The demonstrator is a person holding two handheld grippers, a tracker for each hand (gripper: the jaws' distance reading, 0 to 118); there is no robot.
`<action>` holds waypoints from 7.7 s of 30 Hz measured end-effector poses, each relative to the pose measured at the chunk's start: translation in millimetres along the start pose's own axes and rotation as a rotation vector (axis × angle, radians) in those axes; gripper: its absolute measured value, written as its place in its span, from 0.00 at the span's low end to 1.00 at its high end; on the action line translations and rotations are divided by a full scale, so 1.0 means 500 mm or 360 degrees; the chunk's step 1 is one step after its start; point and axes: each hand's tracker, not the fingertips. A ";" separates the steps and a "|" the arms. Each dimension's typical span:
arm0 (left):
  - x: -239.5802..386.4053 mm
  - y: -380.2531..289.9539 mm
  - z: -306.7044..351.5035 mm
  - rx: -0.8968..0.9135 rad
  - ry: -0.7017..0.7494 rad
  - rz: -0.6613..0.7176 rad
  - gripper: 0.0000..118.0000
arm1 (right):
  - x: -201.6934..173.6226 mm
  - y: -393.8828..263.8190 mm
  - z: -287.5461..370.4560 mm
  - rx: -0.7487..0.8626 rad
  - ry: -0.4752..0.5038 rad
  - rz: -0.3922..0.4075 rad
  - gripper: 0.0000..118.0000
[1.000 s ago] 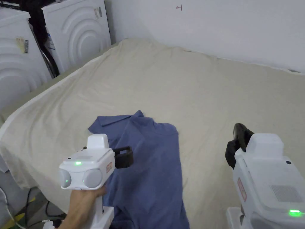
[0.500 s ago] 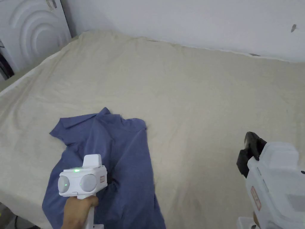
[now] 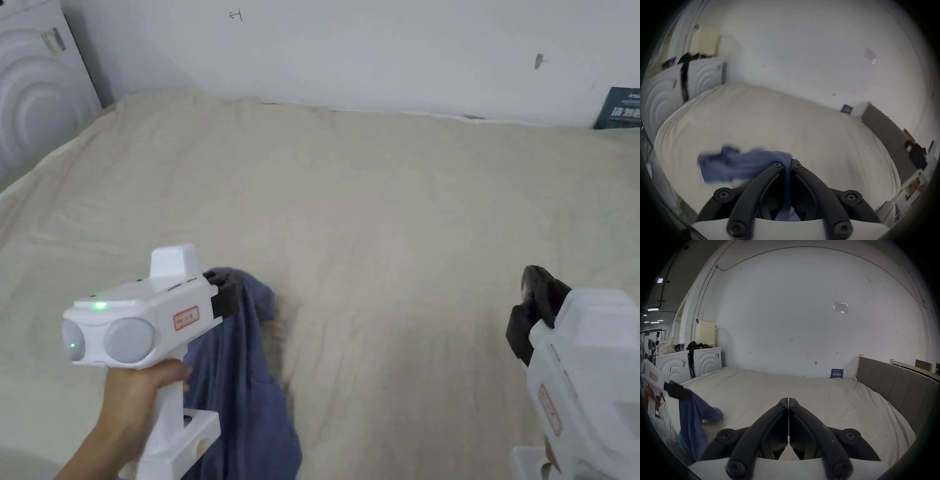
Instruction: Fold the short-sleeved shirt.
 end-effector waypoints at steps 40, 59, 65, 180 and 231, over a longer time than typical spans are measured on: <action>0.531 -0.288 -0.328 -0.0813 -0.0392 -0.0644 0.99 | 0.247 -0.045 0.154 -0.0035 -0.0457 -0.0123 0.02; 0.360 -0.026 -0.005 0.0636 -0.0121 -0.0426 0.81 | 0.189 0.048 0.132 0.0119 -0.0403 -0.0081 0.02; 0.312 -0.019 0.010 0.0701 -0.0030 -0.0412 0.00 | 0.171 0.056 0.129 0.0140 -0.0374 -0.0074 0.02; 0.088 0.446 -0.374 0.0138 0.0342 -0.0184 0.08 | 0.418 0.229 -0.461 -0.0448 -0.0187 -0.0362 0.05; 0.229 -0.015 0.029 0.0610 0.0095 -0.0257 0.56 | 0.176 0.048 0.102 -0.0040 -0.0473 -0.0101 0.80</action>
